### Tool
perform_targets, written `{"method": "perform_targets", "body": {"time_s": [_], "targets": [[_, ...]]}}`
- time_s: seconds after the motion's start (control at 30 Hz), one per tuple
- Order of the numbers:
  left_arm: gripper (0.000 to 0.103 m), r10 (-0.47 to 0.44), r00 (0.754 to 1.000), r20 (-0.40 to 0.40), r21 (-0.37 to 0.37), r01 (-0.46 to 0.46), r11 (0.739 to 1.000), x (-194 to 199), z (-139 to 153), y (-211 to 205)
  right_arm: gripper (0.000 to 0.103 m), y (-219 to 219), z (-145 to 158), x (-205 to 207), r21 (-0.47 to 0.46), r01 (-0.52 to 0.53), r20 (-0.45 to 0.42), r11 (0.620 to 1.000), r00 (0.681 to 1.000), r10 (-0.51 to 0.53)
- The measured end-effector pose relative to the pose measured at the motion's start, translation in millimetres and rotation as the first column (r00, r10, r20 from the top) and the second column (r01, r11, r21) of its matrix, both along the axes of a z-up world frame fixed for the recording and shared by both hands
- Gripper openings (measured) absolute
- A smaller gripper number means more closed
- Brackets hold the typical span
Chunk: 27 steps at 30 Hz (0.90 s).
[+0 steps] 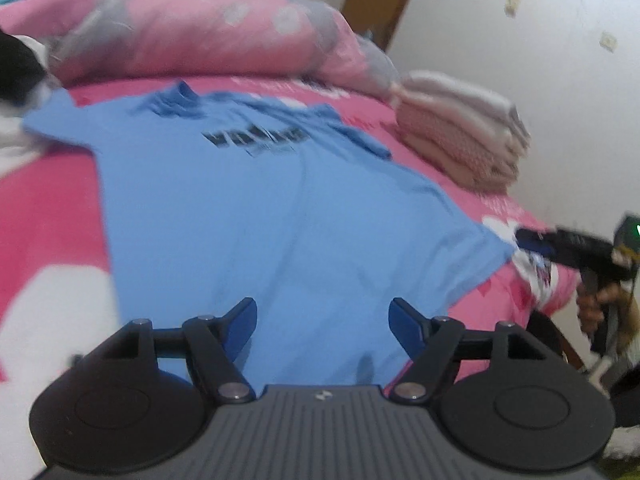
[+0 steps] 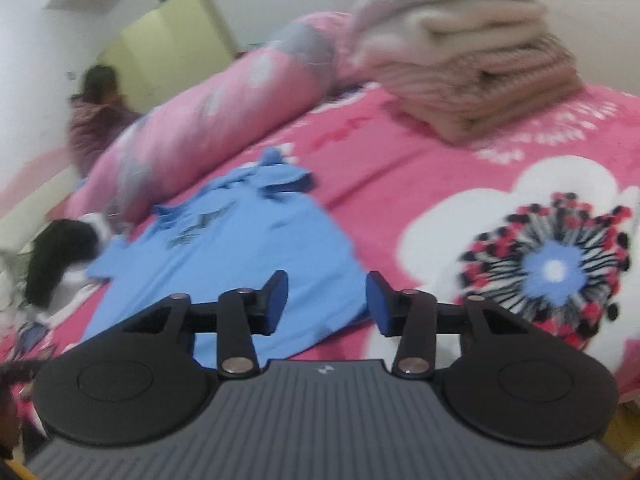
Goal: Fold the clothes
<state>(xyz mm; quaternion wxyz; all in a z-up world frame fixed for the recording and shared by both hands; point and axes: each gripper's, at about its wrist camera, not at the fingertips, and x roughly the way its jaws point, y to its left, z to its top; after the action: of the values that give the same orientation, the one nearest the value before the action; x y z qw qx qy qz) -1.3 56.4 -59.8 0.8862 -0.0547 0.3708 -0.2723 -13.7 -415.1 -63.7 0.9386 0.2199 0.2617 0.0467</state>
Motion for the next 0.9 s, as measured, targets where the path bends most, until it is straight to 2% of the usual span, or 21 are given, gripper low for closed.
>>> {"method": "perform_targets", "body": {"time_s": [0.07, 0.17, 0.3, 0.33, 0.4, 0.47, 0.63, 0.73, 0.9], "targets": [[0.074, -0.030, 0.999, -0.024, 0.019, 0.030, 0.999, 2, -8, -8, 0.044, -5, -6, 12, -0.017, 0.010, -0.026, 1.000, 1.000, -0.011], [0.074, -0.049, 0.999, -0.015, 0.043, 0.049, 0.998, -3, -14, -11, 0.045, -9, -17, 22, -0.045, 0.004, -0.067, 0.999, 0.998, -0.007], [0.074, -0.069, 0.998, -0.010, 0.052, 0.070, 0.996, -10, -18, -5, 0.042, -9, -23, 24, -0.033, -0.016, -0.078, 0.999, 0.997, 0.013], [0.074, -0.072, 0.997, -0.008, 0.052, 0.072, 0.996, -11, -19, -3, 0.039, -9, -23, 24, -0.028, -0.017, -0.081, 0.999, 0.997, 0.015], [0.074, -0.076, 0.997, -0.002, 0.044, 0.076, 0.996, -13, -21, -1, 0.014, -9, -23, 25, -0.018, -0.020, -0.089, 1.000, 0.996, 0.018], [0.074, -0.077, 0.997, 0.000, 0.037, 0.076, 0.996, -12, -21, 0, 0.004, -8, -22, 24, 0.001, -0.032, -0.088, 0.999, 0.996, 0.032], [0.074, -0.088, 0.996, -0.003, 0.026, 0.088, 0.996, -12, -21, 5, 0.003, -8, 4, 7, -0.011, -0.018, -0.006, 1.000, 1.000, 0.018], [0.074, -0.096, 0.995, -0.006, 0.027, 0.096, 0.995, -12, -21, 9, 0.003, -16, 15, -1, -0.005, -0.005, 0.012, 1.000, 1.000, 0.005], [0.074, -0.106, 0.994, -0.005, 0.037, 0.106, 0.994, -12, -21, 10, 0.003, -8, -15, 9, -0.106, -0.032, -0.116, 0.994, 0.993, 0.019]]}}
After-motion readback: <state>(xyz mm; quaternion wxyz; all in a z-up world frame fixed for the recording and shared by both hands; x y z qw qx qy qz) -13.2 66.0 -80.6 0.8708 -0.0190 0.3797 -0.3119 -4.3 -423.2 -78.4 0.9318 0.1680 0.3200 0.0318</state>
